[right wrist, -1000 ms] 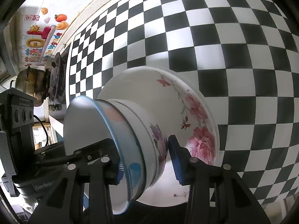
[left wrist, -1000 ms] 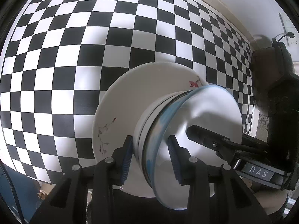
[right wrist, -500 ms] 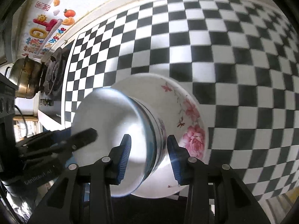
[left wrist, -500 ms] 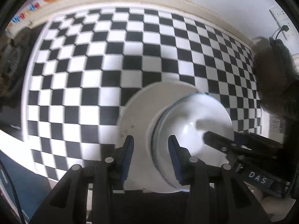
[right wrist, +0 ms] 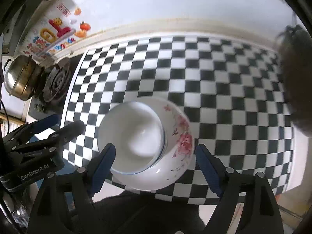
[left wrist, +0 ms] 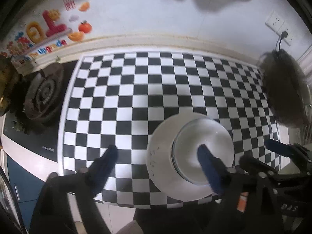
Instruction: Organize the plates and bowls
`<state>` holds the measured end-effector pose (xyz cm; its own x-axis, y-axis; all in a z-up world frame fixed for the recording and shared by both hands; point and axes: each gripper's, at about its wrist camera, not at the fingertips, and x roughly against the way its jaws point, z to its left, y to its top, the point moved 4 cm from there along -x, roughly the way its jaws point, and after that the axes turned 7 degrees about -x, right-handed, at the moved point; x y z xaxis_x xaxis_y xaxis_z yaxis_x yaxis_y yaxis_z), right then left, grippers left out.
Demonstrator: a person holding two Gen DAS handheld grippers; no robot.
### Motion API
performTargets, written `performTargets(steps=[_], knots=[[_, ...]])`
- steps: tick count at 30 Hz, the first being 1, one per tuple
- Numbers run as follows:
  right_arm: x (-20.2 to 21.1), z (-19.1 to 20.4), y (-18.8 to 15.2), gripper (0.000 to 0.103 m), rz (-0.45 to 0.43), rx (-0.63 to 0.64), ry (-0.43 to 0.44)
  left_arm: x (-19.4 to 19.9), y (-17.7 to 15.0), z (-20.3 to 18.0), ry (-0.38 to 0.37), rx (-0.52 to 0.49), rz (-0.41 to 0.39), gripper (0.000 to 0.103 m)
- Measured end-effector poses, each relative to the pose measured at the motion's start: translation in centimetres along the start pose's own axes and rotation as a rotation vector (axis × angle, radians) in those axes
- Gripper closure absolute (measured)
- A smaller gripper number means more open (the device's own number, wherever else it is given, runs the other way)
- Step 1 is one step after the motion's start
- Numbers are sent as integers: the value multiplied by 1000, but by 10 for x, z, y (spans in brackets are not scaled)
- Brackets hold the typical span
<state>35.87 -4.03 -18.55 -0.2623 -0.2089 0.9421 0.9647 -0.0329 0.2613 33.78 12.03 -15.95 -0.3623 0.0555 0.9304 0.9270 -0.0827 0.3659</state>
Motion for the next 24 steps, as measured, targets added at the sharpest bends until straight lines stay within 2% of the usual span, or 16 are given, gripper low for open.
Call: performTargets(steps=[5,13,21,24], knots=[[34,5,-9,10,-103,5,-68,31,-3,7,32,6,-85,10],[87,8,-27,9,-217,-15,-79,70,-19,5,11,37,-138,9],[149,10,-52,9,-352,34,-77,132,-39,-14,104,49,-268,9],[174,8,-69,9,-409,46,-85,156,-52,-23,112,54,-313,9]])
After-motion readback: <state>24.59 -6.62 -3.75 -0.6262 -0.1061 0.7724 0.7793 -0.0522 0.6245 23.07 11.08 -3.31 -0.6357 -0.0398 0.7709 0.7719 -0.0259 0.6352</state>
